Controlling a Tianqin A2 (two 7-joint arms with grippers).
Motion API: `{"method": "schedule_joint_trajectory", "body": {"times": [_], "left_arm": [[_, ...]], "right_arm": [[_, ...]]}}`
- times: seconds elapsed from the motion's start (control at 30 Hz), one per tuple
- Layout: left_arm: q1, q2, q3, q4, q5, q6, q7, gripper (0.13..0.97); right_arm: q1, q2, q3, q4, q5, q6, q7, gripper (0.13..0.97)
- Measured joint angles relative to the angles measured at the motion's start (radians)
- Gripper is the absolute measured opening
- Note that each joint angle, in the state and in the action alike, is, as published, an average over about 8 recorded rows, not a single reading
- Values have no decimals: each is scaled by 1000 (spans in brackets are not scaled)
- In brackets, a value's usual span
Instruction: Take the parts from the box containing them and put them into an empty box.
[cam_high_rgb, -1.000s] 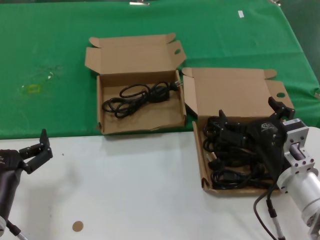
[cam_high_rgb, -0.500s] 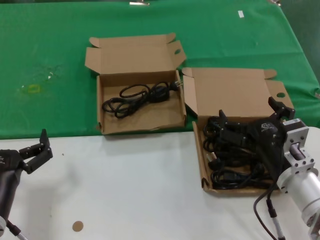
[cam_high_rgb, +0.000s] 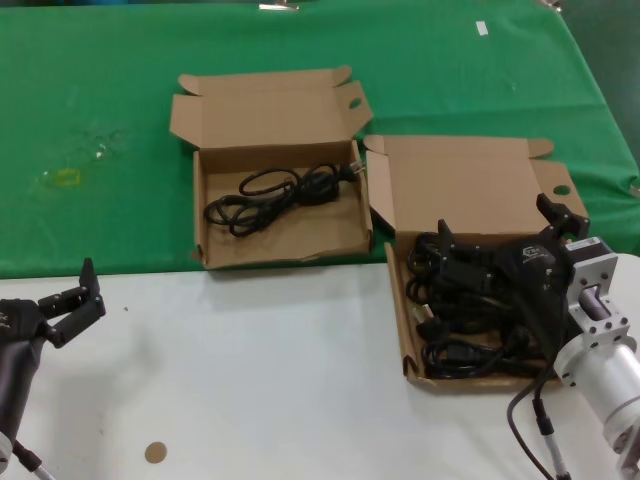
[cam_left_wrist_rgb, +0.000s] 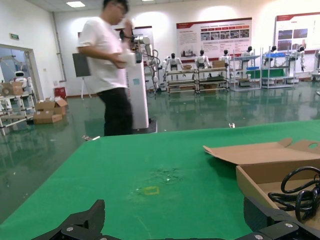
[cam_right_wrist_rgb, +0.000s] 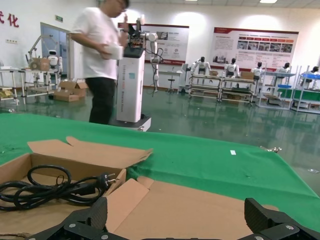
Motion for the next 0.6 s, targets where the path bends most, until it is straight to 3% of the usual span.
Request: {"method": "schedule_joint_trajectory", "body": {"times": [0.6], "left_arm": [[0, 0, 0, 0, 0, 0, 0, 966]], "right_arm": [[0, 0, 0, 0, 0, 0, 0, 966]]}}
